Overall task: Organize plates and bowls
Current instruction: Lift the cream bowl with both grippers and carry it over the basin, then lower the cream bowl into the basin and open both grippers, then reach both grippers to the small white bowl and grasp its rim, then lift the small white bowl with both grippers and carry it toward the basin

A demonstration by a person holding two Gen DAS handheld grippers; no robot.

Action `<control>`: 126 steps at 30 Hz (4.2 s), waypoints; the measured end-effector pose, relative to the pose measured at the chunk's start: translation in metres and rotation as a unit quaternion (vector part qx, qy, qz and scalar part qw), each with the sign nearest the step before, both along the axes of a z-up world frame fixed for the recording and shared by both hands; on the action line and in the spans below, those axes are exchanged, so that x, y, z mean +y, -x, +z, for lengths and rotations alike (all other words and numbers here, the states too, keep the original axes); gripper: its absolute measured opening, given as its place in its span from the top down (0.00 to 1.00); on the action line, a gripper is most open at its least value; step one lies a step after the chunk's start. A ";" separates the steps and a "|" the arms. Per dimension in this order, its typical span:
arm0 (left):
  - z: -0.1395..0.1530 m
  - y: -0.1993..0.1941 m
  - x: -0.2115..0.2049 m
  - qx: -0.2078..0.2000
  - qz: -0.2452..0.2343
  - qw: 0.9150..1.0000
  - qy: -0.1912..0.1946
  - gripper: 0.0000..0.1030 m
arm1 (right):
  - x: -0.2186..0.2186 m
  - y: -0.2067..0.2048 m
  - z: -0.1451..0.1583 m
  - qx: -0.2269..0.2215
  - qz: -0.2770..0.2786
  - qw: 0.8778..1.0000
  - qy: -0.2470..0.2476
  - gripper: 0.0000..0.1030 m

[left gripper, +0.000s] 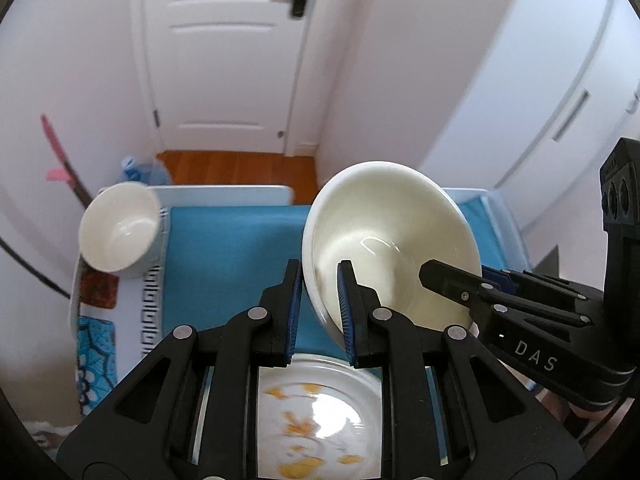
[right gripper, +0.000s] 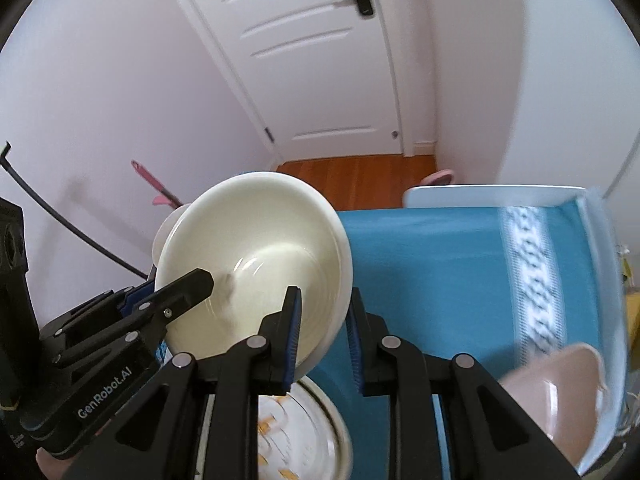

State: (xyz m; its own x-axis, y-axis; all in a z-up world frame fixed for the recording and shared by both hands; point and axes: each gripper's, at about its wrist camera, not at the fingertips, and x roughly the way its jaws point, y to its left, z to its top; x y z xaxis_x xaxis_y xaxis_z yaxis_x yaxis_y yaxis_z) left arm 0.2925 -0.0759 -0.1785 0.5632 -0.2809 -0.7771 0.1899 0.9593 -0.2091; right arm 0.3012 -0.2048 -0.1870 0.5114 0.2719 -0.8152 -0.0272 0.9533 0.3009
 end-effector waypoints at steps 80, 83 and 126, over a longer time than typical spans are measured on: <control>-0.019 0.095 -0.198 0.039 -0.038 0.994 -0.094 0.02 | -0.204 0.150 -0.015 -0.011 0.012 1.000 0.019 0.80; 0.003 0.103 -0.171 0.018 -0.002 0.996 -0.083 0.02 | -0.188 0.141 0.010 -0.041 0.041 0.998 0.014 0.80; -0.119 -0.065 0.230 0.141 0.329 0.925 0.129 0.70 | 0.216 -0.191 -0.115 0.103 0.333 0.937 0.003 0.49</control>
State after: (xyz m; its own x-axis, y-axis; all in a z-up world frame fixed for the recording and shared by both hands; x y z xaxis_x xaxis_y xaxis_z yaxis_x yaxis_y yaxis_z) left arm 0.3576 0.1539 -0.2972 0.4635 -0.1453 -0.8741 -0.5143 0.7592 -0.3989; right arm 0.4926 0.0114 -0.3016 0.0610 0.4699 -0.8806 -0.5581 0.7475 0.3602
